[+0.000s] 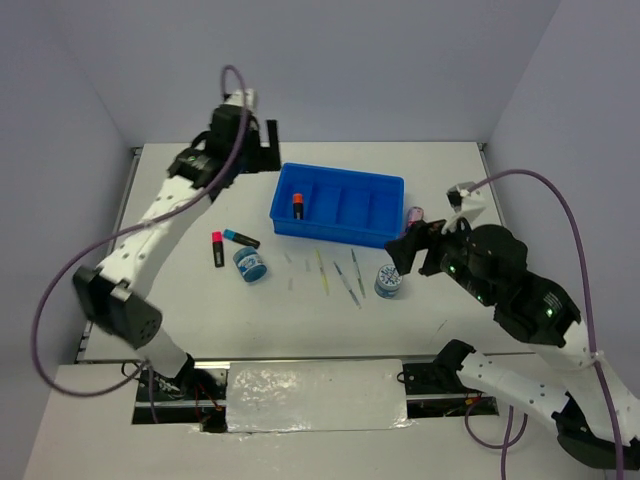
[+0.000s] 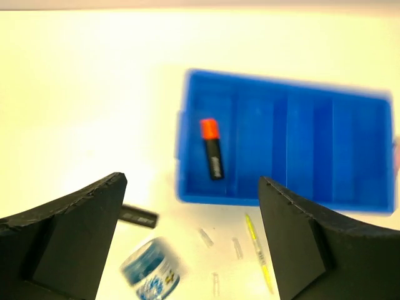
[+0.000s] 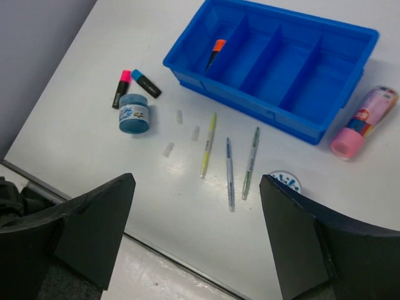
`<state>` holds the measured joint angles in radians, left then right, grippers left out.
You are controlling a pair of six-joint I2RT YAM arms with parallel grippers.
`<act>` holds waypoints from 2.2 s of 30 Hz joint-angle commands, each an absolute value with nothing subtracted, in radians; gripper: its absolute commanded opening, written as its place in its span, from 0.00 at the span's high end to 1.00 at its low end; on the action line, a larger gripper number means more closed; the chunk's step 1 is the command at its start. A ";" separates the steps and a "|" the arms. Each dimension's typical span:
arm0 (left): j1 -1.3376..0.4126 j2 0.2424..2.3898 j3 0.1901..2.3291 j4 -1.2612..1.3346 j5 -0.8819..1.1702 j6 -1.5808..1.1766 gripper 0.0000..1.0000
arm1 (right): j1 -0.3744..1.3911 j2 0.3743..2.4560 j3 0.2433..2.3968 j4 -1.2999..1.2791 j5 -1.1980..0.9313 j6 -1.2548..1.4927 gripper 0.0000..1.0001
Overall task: Sort the stationery into containers
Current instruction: Pick up the pen from the corner of the board.
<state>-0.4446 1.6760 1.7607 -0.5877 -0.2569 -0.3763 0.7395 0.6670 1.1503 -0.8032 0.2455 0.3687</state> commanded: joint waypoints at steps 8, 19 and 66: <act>-0.010 1.341 1.269 -0.629 -0.318 -0.571 0.01 | 0.732 0.807 1.169 -0.712 0.083 0.344 0.00; 0.055 1.503 1.129 -0.497 -0.146 -0.603 0.12 | 0.733 0.816 1.074 -0.649 0.025 0.331 0.01; -0.077 1.735 0.956 -0.384 -0.276 -0.664 0.35 | 0.733 0.784 1.045 -0.646 0.005 0.307 0.01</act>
<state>-0.0811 1.7065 0.9939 -0.3714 -0.2611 -0.6380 0.7368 0.8024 1.0245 -0.6804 0.0109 0.3229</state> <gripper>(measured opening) 0.658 0.994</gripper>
